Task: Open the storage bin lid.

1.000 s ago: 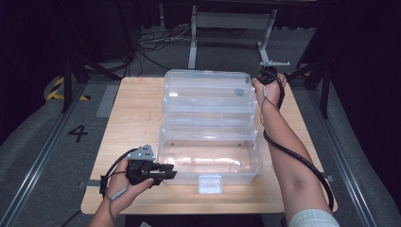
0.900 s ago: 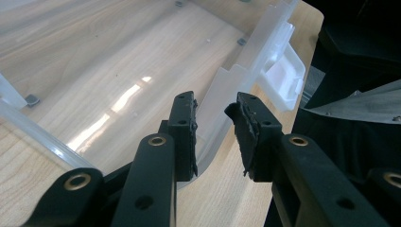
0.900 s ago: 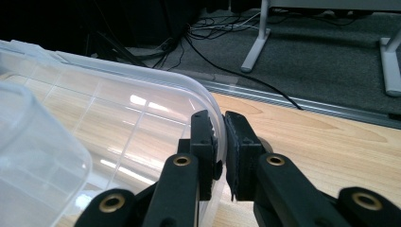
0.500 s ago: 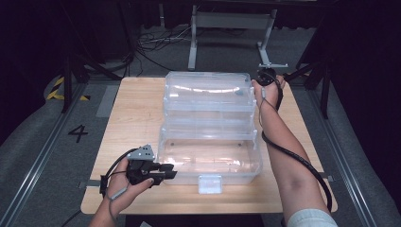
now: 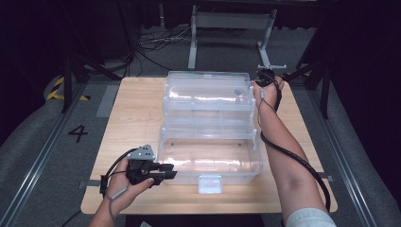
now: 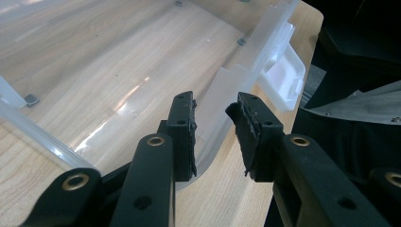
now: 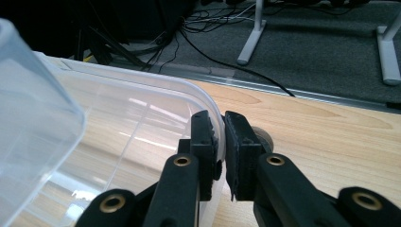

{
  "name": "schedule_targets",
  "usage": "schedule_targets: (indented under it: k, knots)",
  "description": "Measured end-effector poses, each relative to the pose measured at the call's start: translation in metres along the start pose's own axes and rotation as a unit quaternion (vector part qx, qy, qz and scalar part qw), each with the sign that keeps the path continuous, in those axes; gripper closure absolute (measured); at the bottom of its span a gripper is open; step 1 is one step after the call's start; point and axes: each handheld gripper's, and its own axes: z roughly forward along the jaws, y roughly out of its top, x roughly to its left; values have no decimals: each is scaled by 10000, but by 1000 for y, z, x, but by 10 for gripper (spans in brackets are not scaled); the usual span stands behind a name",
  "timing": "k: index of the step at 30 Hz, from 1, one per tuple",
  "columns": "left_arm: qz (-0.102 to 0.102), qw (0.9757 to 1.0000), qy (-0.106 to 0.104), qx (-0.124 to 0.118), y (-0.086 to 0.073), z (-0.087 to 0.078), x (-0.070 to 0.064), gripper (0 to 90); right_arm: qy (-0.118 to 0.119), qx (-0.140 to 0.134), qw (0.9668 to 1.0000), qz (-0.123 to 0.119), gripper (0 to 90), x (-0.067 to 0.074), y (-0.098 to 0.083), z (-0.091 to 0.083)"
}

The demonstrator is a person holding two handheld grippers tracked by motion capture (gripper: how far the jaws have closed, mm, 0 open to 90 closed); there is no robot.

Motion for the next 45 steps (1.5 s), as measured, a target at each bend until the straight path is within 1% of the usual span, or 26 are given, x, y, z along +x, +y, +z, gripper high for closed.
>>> schedule_targets:
  k: [3, 5, 7, 10, 12, 13, 14, 16, 18, 22, 26, 27, 29, 30, 32, 33, 34, 36, 37, 38, 39, 40, 42, 43, 44, 45]
  knots:
    - [-7, 10000, 3, 1, 0, 1, 0, 675, -8, -4, 10000, 7, 828, 1, 0, 0]
    - [-32, 10000, 8, 24, 1, 1, 0, 665, -2, -8, 10000, -17, 811, 1, 1, 0]
    - [10, 9999, 65, 121, 3, 1, 0, 660, -41, -47, 10000, -45, 802, 1, 2, -3]
    - [45, 9995, 141, 282, 7, -3, 0, 648, -14, -105, 9999, -14, 783, -1, 3, -10]
    - [51, 9996, 152, 229, 9, -6, 1, 642, -14, -170, 9998, -62, 773, -2, 5, -18]
    - [53, 9997, 148, 191, 9, -8, 2, 641, 7, -229, 9997, -82, 764, -2, 7, -26]
    - [58, 9997, 147, 170, 10, -10, 4, 641, 7, -229, 9997, -82, 764, -2, 7, -26]
    - [85, 9997, 135, 159, 12, -13, 6, 637, -26, -299, 9994, -154, 757, -1, 9, -35]
    - [128, 9997, 179, 141, 14, -16, 7, 635, 2, -362, 9992, -192, 748, 0, 12, -46]
    - [160, 9998, 68, 70, 18, -23, 10, 608, 8, -485, 9984, -289, 709, 1, 15, -69]
    - [185, 9998, 65, 43, 23, -29, 14, 586, 53, -583, 9977, -349, 671, 0, 15, -92]
    - [187, 9998, 101, 44, 25, -32, 16, 581, 47, -596, 9975, -373, 666, 0, 15, -96]
    - [203, 9996, 157, 72, 29, -40, 20, 572, 50, -619, 9973, -404, 652, -3, 14, -113]
    - [203, 9996, 157, 72, 29, -40, 20, 569, 50, -619, 9973, -404, 652, -3, 14, -113]
    - [161, 9997, 200, 13, 30, -45, 23, 567, 77, -653, 9970, -404, 629, -5, 12, -125]
    - [158, 9997, 197, 4, 31, -47, 25, 564, 109, -661, 9970, -389, 615, -6, 11, -130]
    - [112, 9998, 185, -4, 31, -48, 27, 562, 142, -660, 9970, -365, 604, -6, 10, -134]
    - [60, 9997, 243, 5, 32, -50, 32, 555, 185, -693, 9967, -385, 584, -8, 8, -145]
    - [41, 9997, 253, 48, 33, -50, 34, 550, 179, -680, 9967, -400, 571, -8, 7, -149]
    - [24, 9994, 336, 124, 33, -50, 36, 544, 182, -678, 9967, -409, 559, -9, 6, -152]
    - [8, 9989, 431, 162, 35, -51, 38, 539, 193, -681, 9966, -417, 549, -9, 4, -157]
    - [-7, 9987, 482, 177, 36, -52, 39, 533, 206, -672, 9966, -433, 539, -9, 3, -161]
    - [-15, 9990, 444, 93, 39, -54, 43, 527, 250, -648, 9966, -453, 516, -10, -1, -170]
    - [-8, 9990, 441, 90, 40, -54, 44, 524, 283, -633, 9965, -472, 512, -9, -3, -176]
    - [-8, 9990, 441, 90, 40, -54, 44, 522, 283, -633, 9965, -472, 512, -9, -3, -176]
    - [-15, 9990, 445, 101, 41, -54, 46, 522, 294, -614, 9964, -503, 509, -9, -4, -181]
